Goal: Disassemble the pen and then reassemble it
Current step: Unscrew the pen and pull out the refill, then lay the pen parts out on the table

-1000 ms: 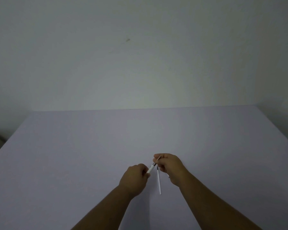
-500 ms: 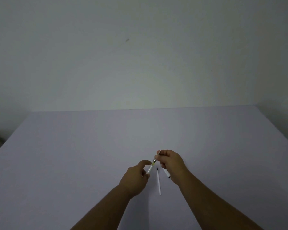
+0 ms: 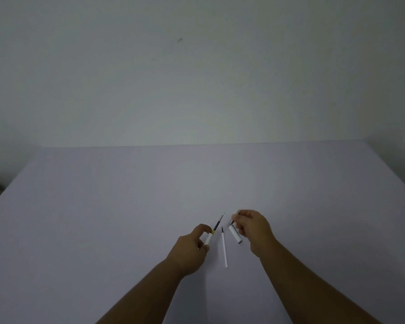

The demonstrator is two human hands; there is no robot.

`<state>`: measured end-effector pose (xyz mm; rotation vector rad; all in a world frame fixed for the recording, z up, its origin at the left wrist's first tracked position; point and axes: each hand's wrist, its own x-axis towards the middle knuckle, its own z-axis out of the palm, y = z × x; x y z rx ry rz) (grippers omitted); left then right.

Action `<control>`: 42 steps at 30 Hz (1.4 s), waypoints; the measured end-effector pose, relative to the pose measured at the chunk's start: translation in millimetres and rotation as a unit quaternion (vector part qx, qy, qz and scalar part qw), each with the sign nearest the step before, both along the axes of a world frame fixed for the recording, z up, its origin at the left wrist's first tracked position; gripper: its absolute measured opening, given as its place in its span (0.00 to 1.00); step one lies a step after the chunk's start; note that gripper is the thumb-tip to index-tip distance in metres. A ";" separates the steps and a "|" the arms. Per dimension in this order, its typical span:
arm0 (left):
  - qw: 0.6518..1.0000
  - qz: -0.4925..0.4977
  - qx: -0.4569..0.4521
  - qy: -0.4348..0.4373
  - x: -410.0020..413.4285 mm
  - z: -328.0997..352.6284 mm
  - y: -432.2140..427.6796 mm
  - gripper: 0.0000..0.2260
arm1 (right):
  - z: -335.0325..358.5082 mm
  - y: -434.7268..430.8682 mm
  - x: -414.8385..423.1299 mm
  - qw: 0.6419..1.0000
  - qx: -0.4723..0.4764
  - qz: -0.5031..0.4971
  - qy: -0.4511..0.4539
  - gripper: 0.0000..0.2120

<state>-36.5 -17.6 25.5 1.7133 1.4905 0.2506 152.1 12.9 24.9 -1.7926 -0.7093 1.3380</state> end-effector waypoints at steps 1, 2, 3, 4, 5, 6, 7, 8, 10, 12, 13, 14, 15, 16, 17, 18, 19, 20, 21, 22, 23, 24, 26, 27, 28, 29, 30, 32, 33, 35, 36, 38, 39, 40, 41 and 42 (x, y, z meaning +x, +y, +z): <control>1.000 0.003 -0.004 -0.003 0.0 -1.8 -0.8 0.12 | -7.2 -4.7 -1.9 0.994 -0.020 0.067 -0.086 0.05; 1.000 0.005 -0.008 -0.006 0.1 -3.4 -1.5 0.12 | -13.6 -10.4 -5.2 0.974 -0.035 0.134 -0.177 0.06; 1.000 0.006 -0.012 -0.008 0.0 -4.7 -2.1 0.12 | -19.5 -16.5 -8.7 0.949 -0.041 0.184 -0.253 0.07; 1.000 0.007 -0.014 -0.008 0.3 -5.7 -2.8 0.12 | -24.4 -22.7 -11.8 0.928 -0.044 0.216 -0.301 0.07; 1.000 0.008 -0.014 -0.008 -0.1 -6.5 -3.6 0.12 | -28.6 -28.0 -14.8 0.914 -0.042 0.235 -0.329 0.06; 1.000 0.008 -0.014 -0.007 -0.3 -7.0 -4.1 0.12 | -31.9 -32.0 -17.4 0.903 -0.040 0.246 -0.350 0.06; 1.000 0.008 -0.014 -0.006 -0.9 -7.6 -4.9 0.12 | -33.5 -34.9 -19.5 0.894 -0.038 0.254 -0.366 0.06; 1.000 0.007 -0.015 -0.005 -1.4 -8.2 -5.5 0.12 | -34.5 -35.9 -21.4 0.890 -0.038 0.259 -0.374 0.07; 1.000 0.006 -0.018 -0.006 -2.0 -8.8 -6.6 0.13 | -35.5 -34.8 -24.1 0.887 -0.038 0.259 -0.381 0.08; 1.000 0.006 -0.020 -0.005 -2.0 -8.9 -7.5 0.13 | -35.6 -33.2 -26.1 0.885 -0.046 0.256 -0.387 0.09; 1.000 0.006 -0.020 -0.004 -2.0 -8.8 -7.8 0.13 | -35.8 -33.1 -27.0 0.884 -0.046 0.254 -0.390 0.10; 1.000 0.006 -0.020 -0.004 -1.7 -8.5 -8.0 0.13 | -36.2 -33.1 -27.7 0.882 -0.046 0.254 -0.393 0.10; 1.000 0.006 -0.021 -0.005 -1.7 -7.9 -8.3 0.13 | -36.1 -33.2 -27.8 0.882 -0.048 0.255 -0.394 0.11; 1.000 0.006 -0.021 -0.006 -1.6 -7.3 -8.1 0.13 | -35.1 -34.0 -27.9 0.882 -0.050 0.255 -0.394 0.11; 1.000 0.004 -0.020 -0.006 -1.7 -6.9 -7.9 0.13 | -34.2 -34.9 -28.0 0.882 -0.050 0.254 -0.394 0.11; 1.000 0.001 -0.018 -0.006 -1.8 -6.4 -7.4 0.13 | -32.4 -35.0 -28.1 0.883 -0.050 0.252 -0.393 0.11; 1.000 -0.001 -0.017 -0.004 -2.0 -5.8 -7.0 0.12 | -29.4 -34.3 -27.6 0.887 -0.045 0.243 -0.390 0.11; 1.000 -0.003 -0.017 -0.001 -2.2 -5.4 -6.4 0.12 | -25.3 -32.9 -27.0 0.895 -0.035 0.225 -0.385 0.11; 1.000 -0.004 -0.017 -0.001 -2.2 -5.1 -5.9 0.12 | -21.1 -30.6 -25.7 0.911 -0.015 0.195 -0.364 0.10; 1.000 -0.006 -0.018 -0.001 -1.7 -5.1 -5.1 0.12 | -17.1 -27.4 -23.9 0.939 0.006 0.156 -0.308 0.10; 1.000 -0.008 -0.019 -0.001 -0.9 -5.3 -4.4 0.12 | -12.3 -24.3 -22.7 0.968 0.018 0.115 -0.220 0.09; 1.000 -0.010 -0.020 -0.001 0.7 -5.4 -3.7 0.12 | -7.2 -21.4 -22.1 0.988 0.016 0.085 -0.129 0.08; 1.000 -0.015 -0.021 -0.003 4.4 -5.8 -2.8 0.12 | -1.0 -16.6 -21.2 0.996 -0.001 0.086 -0.019 0.06; 1.000 -0.020 -0.020 -0.001 6.4 -6.2 -2.7 0.12 | -1.1 -15.2 -20.6 0.995 -0.007 0.102 -0.010 0.05; 0.999 -0.028 -0.019 0.002 8.1 -6.5 -2.8 0.12 | -1.5 -13.4 -19.5 0.994 -0.010 0.104 -0.014 0.06; 0.999 -0.035 -0.019 0.006 9.0 -7.0 -3.0 0.12 | -1.5 -11.3 -17.7 0.996 -0.005 0.087 -0.012 0.07; 0.999 -0.038 -0.021 0.008 9.4 -7.4 -3.1 0.12 | -1.8 -8.6 -15.1 0.999 0.001 0.055 -0.005 0.09; 0.999 -0.037 -0.026 0.007 7.9 -8.2 -2.9 0.12 | -3.9 -3.2 -4.1 1.000 0.003 -0.026 -0.012 0.12; 0.999 -0.033 -0.026 0.006 6.8 -8.9 -2.7 0.12 | -5.2 -2.1 3.1 0.998 -0.006 -0.050 -0.031 0.12; 0.999 -0.025 -0.027 0.001 4.8 -10.0 -2.1 0.12 | -10.8 -3.9 15.9 0.995 -0.038 -0.039 -0.082 0.13; 0.999 -0.021 -0.030 -0.003 4.2 -10.2 -2.2 0.13 | -15.0 -7.0 20.5 0.992 -0.061 -0.011 -0.113 0.12; 0.999 -0.014 -0.035 -0.010 3.7 -10.5 -2.8 0.13 | -21.0 -13.5 24.9 0.981 -0.099 0.033 -0.163 0.11; 0.999 -0.012 -0.037 -0.011 3.7 -11.1 -3.0 0.13 | -24.6 -16.6 25.8 0.979 -0.112 0.033 -0.164 0.11; 0.999 -0.013 -0.037 -0.010 4.1 -11.6 -3.0 0.13 | -28.2 -19.2 26.0 0.980 -0.121 0.025 -0.155 0.11; 0.999 -0.013 -0.037 -0.011 4.8 -11.4 -3.0 0.13 | -30.4 -21.3 26.5 0.981 -0.124 0.016 -0.150 0.10; 0.999 -0.013 -0.037 -0.013 5.1 -11.4 -3.0 0.13 | -30.8 -22.7 26.5 0.981 -0.125 0.009 -0.148 0.10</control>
